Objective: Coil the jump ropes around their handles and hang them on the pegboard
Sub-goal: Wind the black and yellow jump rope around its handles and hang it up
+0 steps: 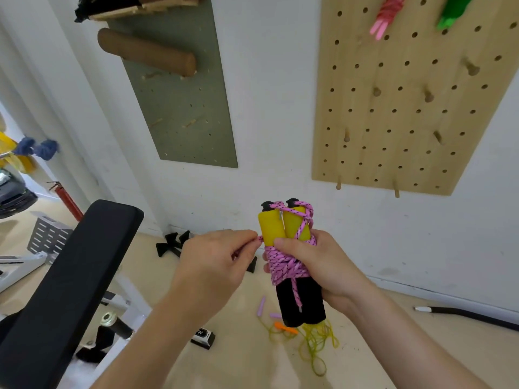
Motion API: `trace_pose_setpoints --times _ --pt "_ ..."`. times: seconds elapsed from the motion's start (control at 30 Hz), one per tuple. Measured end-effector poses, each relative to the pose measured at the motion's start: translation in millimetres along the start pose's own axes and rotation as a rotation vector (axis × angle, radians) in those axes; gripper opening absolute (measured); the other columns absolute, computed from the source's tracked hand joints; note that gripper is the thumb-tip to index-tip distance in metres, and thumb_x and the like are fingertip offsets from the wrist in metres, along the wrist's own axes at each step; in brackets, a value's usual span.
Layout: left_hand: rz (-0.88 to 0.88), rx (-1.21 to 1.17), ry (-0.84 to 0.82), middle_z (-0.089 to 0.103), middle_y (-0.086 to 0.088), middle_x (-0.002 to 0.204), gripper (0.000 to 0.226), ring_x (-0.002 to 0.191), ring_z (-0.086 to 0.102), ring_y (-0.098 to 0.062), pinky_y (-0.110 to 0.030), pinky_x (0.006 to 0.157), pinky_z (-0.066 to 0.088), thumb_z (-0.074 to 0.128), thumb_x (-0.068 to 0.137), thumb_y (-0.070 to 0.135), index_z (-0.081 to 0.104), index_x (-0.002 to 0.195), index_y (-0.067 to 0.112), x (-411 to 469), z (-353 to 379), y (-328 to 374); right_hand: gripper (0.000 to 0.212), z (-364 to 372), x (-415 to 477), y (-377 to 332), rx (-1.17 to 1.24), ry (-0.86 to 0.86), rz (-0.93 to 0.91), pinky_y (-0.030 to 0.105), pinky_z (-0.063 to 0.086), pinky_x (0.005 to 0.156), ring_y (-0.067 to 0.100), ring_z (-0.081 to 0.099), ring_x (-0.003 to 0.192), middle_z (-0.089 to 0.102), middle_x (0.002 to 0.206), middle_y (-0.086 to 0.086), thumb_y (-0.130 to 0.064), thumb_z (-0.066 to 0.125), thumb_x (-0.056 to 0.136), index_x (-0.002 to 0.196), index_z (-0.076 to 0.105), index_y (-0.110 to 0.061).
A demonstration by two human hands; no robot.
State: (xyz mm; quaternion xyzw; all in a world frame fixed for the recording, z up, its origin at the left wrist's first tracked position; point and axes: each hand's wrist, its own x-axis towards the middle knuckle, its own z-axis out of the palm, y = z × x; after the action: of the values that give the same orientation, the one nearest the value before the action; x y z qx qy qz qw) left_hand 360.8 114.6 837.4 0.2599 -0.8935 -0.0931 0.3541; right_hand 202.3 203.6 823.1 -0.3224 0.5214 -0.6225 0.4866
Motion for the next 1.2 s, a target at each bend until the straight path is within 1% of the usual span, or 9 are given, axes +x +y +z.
trace_pose_setpoints --times 0.1,0.3,0.43,0.5,0.63,0.73,0.9,1.03,1.2 --pt "0.060 -0.037 0.094 0.064 0.010 0.059 0.013 0.057 0.055 -0.010 -0.022 0.053 0.044 0.066 0.080 0.030 0.073 0.073 0.022 1.0 -5.5 4.6 0.015 2.1 0.3 -0.3 0.026 -0.049 0.074 0.036 0.057 0.060 0.036 0.067 0.075 0.068 0.083 0.021 -0.011 0.066 0.085 0.095 0.067 0.000" --pt "-0.210 -0.510 -0.036 0.071 0.013 0.069 0.019 0.063 0.066 -0.006 -0.022 0.063 0.055 0.081 0.070 0.011 0.074 0.071 0.029 7.2 -13.1 20.7 0.019 5.5 -1.1 0.7 -0.047 -0.056 0.033 0.037 0.056 0.060 0.037 0.067 0.073 0.068 0.083 0.021 -0.011 0.069 0.084 0.101 0.067 -0.003" --pt "-0.285 -0.641 -0.135 0.073 0.003 0.075 0.023 0.072 0.068 -0.018 -0.034 0.071 0.058 0.080 0.071 0.012 0.075 0.071 0.035 15.0 -10.6 19.5 0.034 10.8 -3.0 2.6 -0.188 0.018 -0.094 0.047 0.055 0.088 0.024 0.071 0.093 0.073 0.103 0.005 -0.026 0.076 0.079 0.111 0.065 -0.024" --pt "-0.241 -0.588 -0.176 0.071 0.006 0.078 0.018 0.074 0.066 -0.017 -0.037 0.069 0.057 0.079 0.070 0.015 0.075 0.071 0.032 18.2 -8.6 18.2 0.036 13.5 -4.1 2.9 -0.276 0.042 -0.143 0.044 0.054 0.091 0.015 0.070 0.096 0.072 0.105 -0.002 -0.024 0.076 0.079 0.111 0.062 -0.031" --pt "-0.362 -0.595 -0.180 0.072 0.004 0.074 0.013 0.071 0.069 -0.015 -0.041 0.072 0.058 0.082 0.067 0.015 0.076 0.071 0.025 22.5 -4.4 15.8 0.076 12.5 -6.1 2.2 -0.354 0.056 -0.156 0.039 0.053 0.092 0.008 0.070 0.093 0.072 0.103 -0.010 -0.022 0.074 0.079 0.136 0.028 -0.043" --pt "-0.514 -0.664 -0.149 0.072 -0.005 0.064 0.020 0.060 0.065 -0.018 -0.047 0.074 0.058 0.083 0.066 0.011 0.073 0.071 0.027 25.0 -1.0 15.9 0.088 13.7 -8.4 1.6 -0.425 0.033 -0.238 0.027 0.050 0.090 0.002 0.066 0.098 0.068 0.110 -0.016 -0.018 0.068 0.085 0.135 0.012 -0.064" --pt "-0.487 -0.662 -0.053 0.068 -0.007 0.060 0.027 0.055 0.059 -0.022 -0.042 0.062 0.055 0.081 0.071 0.009 0.072 0.078 0.033 20.7 5.9 19.8 0.059 14.7 -5.7 3.7 -0.391 -0.037 -0.293 0.024 0.044 0.098 -0.009 0.056 0.111 0.056 0.119 -0.035 -0.024 0.058 0.090 0.131 0.035 -0.060" --pt "-0.248 -0.425 0.142 0.064 0.002 0.060 0.018 0.054 0.056 -0.013 -0.030 0.054 0.051 0.072 0.076 0.016 0.075 0.087 0.031 8.4 14.4 17.9 0.033 18.3 -2.2 6.8 -0.133 -0.007 -0.277 0.024 0.052 0.089 0.007 0.064 0.108 0.065 0.120 -0.010 -0.025 0.051 0.097 0.126 0.051 -0.040" --pt "-0.064 -0.037 0.214 0.054 0.003 0.053 0.020 0.048 0.049 -0.015 -0.035 0.045 0.043 0.059 0.082 0.027 0.073 0.073 0.016 4.8 14.0 14.7 0.030 17.1 1.7 15.6 -0.137 0.121 -0.359 0.029 0.056 0.079 0.017 0.069 0.097 0.068 0.113 0.000 -0.029 0.054 0.096 0.123 0.050 -0.040"
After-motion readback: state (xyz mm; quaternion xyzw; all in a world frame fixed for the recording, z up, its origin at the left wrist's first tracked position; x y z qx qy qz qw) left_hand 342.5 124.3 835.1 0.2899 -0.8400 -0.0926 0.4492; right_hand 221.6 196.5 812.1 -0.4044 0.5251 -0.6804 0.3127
